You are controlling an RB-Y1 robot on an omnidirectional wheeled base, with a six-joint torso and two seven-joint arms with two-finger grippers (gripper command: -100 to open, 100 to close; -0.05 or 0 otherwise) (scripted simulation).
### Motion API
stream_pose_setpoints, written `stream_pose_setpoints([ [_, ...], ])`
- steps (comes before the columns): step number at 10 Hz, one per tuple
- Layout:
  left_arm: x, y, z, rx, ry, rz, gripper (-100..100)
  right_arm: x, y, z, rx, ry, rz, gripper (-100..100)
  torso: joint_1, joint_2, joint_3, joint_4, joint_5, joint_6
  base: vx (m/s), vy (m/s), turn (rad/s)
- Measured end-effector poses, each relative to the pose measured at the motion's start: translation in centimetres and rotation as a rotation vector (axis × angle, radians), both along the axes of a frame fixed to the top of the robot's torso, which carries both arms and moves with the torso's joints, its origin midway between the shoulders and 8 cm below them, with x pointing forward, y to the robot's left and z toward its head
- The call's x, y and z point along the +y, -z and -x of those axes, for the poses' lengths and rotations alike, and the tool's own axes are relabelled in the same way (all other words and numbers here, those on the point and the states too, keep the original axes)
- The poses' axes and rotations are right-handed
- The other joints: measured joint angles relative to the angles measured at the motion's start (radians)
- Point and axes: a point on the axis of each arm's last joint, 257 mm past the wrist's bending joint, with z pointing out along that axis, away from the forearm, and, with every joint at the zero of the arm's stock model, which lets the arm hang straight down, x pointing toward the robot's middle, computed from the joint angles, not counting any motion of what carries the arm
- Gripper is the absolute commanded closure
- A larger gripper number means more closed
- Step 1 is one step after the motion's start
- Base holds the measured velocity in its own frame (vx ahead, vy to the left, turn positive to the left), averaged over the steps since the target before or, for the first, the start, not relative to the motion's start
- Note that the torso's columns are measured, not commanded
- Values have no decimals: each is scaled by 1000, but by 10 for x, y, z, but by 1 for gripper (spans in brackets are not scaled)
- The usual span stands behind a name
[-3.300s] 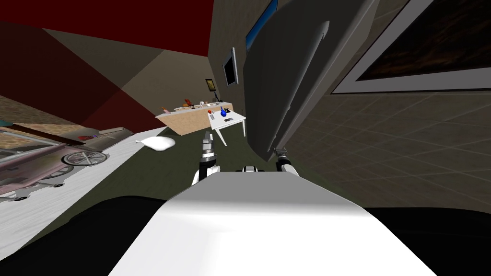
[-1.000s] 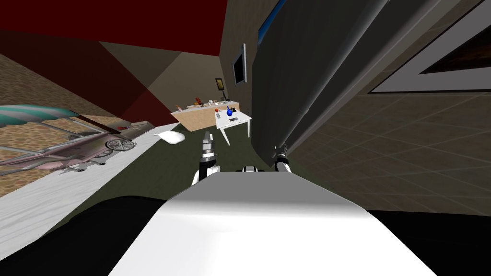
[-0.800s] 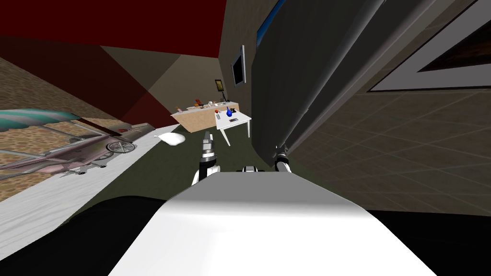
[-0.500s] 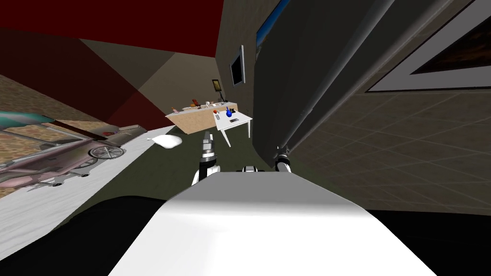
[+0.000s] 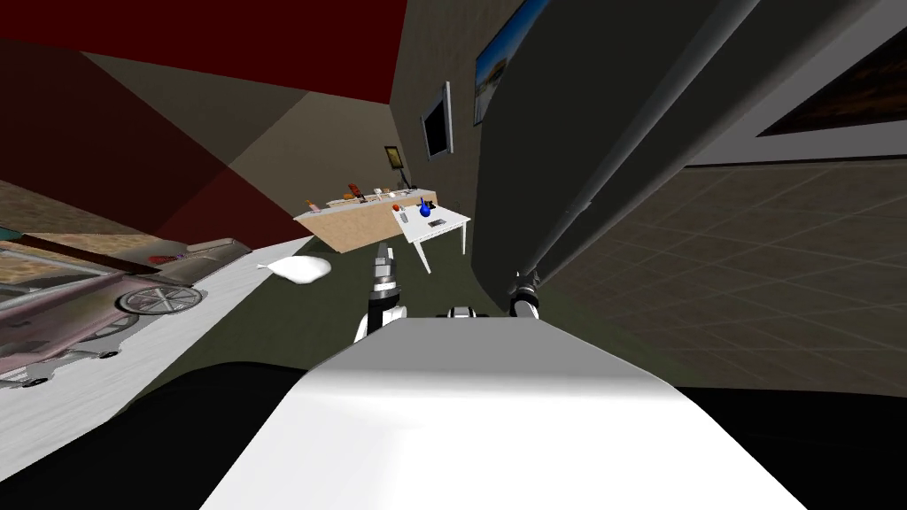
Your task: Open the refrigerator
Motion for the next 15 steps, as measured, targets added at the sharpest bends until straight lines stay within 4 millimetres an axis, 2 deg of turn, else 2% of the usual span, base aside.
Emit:
stream_pose_setpoints([
  [2, 0, 0, 0, 0, 0, 0, 0, -6, 2, 5, 4, 25, -2, 100, -3, -2, -1, 0, 0, -1, 51, 294, -124],
  [4, 0, 0, 0, 0, 0, 0, 0, -16, -3, 12, 2, 64, 5, 100, 5, 1, 1, -1, 0, 2, 50, 309, -125],
  [5, 0, 0, 0, 0, 0, 0, 0, -16, 2, 15, 6, 70, -7, 100, -9, 3, 1, 1, 1, 0, 41, 189, -77],
  [6, 0, 0, 0, 0, 0, 0, 0, -20, 2, 18, 5, 82, -11, 100, -7, 3, 1, 1, -1, 3, 104, 358, -172],
  [7, 0, 0, 0, 0, 0, 0, 0, -29, 0, 21, 2, 105, -8, 100, 3, 1, 1, -1, 0, 3, 96, 324, -95],
  [9, 0, 0, 0, 0, 0, 0, 0, -41, 5, 30, 8, 141, -8, 100, -2, -5, -2, -1, -1, -3, 124, 303, -102],
  [11, 0, 0, 0, 0, 0, 0, 0, -55, 5, 40, 11, 178, -8, 100, -5, -5, -2, 0, -1, -5, 79, 272, -77],
  [13, 0, 0, 0, 0, 0, 0, 0, -70, 3, 48, 8, 217, -1, 100, 1, -7, -3, -1, 0, -4, 92, 326, -98],
  [15, 0, 0, 0, 0, 0, 0, 0, -79, 4, 56, 10, 250, -3, 100, -3, -6, -3, 0, 0, -5, 98, 316, -99],
])
